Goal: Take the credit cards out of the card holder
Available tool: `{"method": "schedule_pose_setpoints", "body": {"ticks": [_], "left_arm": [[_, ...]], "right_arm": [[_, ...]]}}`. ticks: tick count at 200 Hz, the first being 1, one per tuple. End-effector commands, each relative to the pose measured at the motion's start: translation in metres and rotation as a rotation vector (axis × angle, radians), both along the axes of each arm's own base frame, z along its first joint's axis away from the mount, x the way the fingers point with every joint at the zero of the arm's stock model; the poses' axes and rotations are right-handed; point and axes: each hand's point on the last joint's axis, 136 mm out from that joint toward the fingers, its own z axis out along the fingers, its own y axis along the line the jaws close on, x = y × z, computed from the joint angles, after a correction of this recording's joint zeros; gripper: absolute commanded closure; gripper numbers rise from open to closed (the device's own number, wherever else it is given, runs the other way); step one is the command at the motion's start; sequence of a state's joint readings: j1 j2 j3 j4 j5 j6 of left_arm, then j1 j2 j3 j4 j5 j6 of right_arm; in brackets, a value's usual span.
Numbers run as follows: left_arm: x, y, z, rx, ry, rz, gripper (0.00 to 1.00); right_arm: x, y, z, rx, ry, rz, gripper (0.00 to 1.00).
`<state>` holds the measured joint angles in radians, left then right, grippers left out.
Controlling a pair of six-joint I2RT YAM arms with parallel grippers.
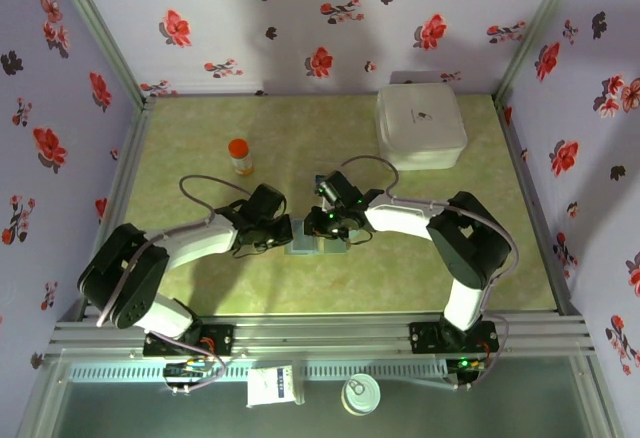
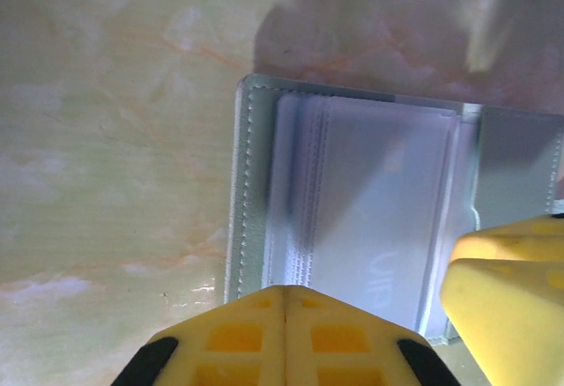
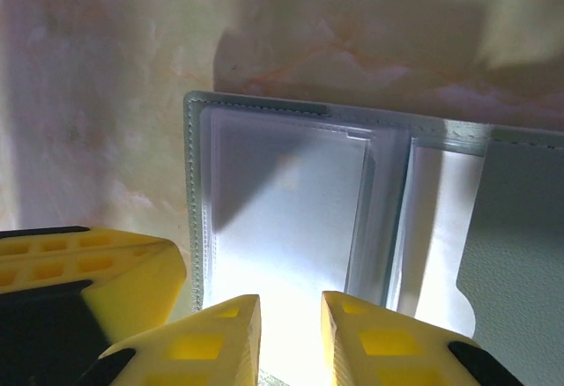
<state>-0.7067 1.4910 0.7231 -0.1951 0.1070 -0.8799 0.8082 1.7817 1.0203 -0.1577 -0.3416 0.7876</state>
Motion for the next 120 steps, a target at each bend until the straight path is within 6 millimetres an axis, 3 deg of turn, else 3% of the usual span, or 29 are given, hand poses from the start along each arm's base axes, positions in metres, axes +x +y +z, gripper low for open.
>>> {"method": "schedule_pose_setpoints", "body": {"ticks": [1,74,120], "left_arm": [[-0.004,0.010,-0.012,0.047,0.017,0.001,0.95],[-0.010,0.019,-0.023,0.069,0.035,0.006,0.96],[-0.011,0.021,-0.024,0.072,0.037,0.010,0.96]], "right_arm": [[-0.002,0.007,0.000,0.001,0.022,0.005,0.76],[-0.002,0.012,-0.006,0.006,0.042,0.008,0.77],[-0.002,-0.001,-0.012,-0.053,0.029,-0.011,0.77]]}}
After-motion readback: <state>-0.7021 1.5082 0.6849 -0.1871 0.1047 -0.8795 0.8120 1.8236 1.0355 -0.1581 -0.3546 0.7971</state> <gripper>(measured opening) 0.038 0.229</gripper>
